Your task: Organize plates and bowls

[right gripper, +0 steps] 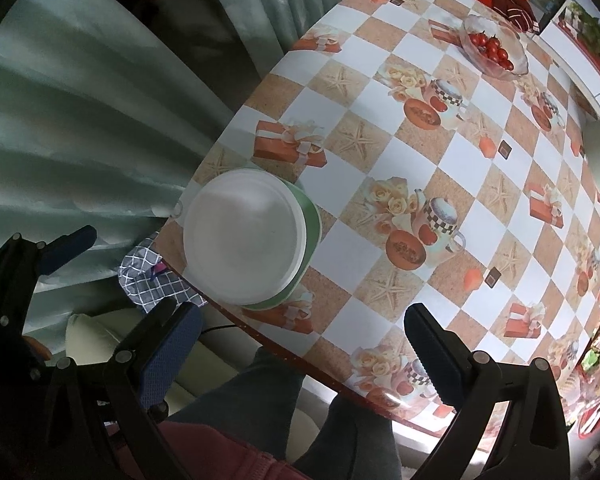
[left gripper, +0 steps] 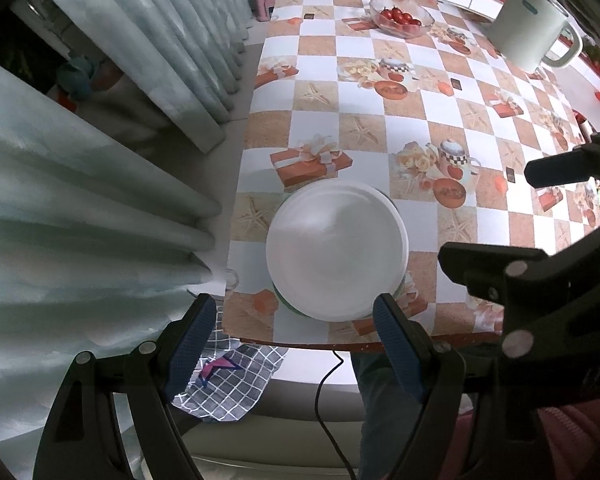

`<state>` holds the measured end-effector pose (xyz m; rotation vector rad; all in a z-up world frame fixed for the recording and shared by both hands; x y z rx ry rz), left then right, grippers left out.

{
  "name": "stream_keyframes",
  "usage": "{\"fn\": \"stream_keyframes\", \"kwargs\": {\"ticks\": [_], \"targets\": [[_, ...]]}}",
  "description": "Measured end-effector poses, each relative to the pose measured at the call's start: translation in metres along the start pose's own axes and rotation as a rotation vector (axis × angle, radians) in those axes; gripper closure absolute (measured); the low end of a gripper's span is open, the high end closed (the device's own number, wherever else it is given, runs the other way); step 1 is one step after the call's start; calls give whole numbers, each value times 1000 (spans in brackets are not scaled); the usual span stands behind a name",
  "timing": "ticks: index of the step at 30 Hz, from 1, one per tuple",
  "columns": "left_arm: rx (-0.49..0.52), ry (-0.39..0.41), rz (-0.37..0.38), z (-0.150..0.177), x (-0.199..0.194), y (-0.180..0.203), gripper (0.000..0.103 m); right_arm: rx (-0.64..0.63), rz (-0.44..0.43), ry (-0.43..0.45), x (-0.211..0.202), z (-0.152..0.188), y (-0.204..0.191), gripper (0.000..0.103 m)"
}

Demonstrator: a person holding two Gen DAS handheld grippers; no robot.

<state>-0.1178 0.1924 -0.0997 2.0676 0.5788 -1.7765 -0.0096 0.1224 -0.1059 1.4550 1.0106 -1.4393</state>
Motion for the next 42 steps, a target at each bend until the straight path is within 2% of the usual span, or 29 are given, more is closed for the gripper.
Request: {"fn": "stream_keyframes", "kwargs": {"ticks": [10, 26, 38, 42], "targets": [[5, 0, -31, -1, -4, 3, 20, 0, -11, 9, -3, -2, 3, 1], [-5, -46, -71, 2, -2, 7, 20, -29, -48, -4, 2, -6, 3, 1], [-22, -82, -70, -2, 5, 7, 20, -37, -61, -19, 7, -9, 6, 1], [-34, -47, -54, -4, 1, 5, 20, -35, -67, -26, 9, -10, 7, 1]]}}
Point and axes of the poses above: each gripper's, at about its wrist camera, not at the fingertips, and x roughly the way its jaws point, y to its right, z to its underside, the point moved 2 cm from there along x, roughly the way its jaws point, and after that the axes turned 1 degree about -x, right-handed, at the moved point
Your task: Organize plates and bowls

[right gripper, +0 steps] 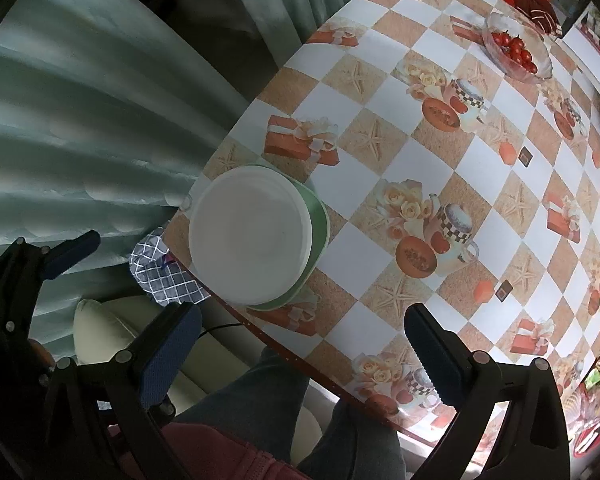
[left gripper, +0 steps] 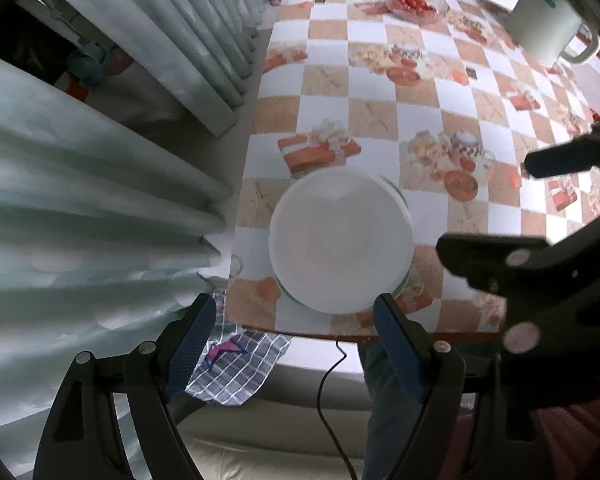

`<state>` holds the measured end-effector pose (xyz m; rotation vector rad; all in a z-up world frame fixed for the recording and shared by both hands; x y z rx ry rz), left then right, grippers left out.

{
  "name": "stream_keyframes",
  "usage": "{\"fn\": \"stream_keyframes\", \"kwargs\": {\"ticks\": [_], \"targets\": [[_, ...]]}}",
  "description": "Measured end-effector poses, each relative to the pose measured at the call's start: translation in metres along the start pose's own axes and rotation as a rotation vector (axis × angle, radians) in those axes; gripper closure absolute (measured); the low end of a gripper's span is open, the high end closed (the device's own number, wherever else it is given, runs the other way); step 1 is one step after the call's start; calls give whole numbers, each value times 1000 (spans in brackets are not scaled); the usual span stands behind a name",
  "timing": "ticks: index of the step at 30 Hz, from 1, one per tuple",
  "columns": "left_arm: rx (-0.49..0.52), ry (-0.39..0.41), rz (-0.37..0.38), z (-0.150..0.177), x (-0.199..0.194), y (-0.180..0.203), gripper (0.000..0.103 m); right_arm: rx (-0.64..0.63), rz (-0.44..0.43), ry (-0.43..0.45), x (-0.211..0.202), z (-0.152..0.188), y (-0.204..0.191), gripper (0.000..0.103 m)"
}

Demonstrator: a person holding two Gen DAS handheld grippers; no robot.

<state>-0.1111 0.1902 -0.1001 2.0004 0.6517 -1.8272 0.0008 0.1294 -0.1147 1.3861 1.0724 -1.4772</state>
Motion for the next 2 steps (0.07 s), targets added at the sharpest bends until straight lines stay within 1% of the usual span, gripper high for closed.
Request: {"fn": "stream_keyframes", "kwargs": {"ticks": [2], "targets": [[-15, 26, -12, -2, -3, -4, 20, -2, -4, -1, 1, 0, 0, 1]]}}
Point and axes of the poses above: each gripper's, at about its wrist camera, not at the fingertips, and x roughly the way its jaws point, y to its right, z to its underside, the point moved 2 cm from there along x, roughly the way its jaws point, and after that the axes turned 1 degree about -x, right-handed, at the moved point
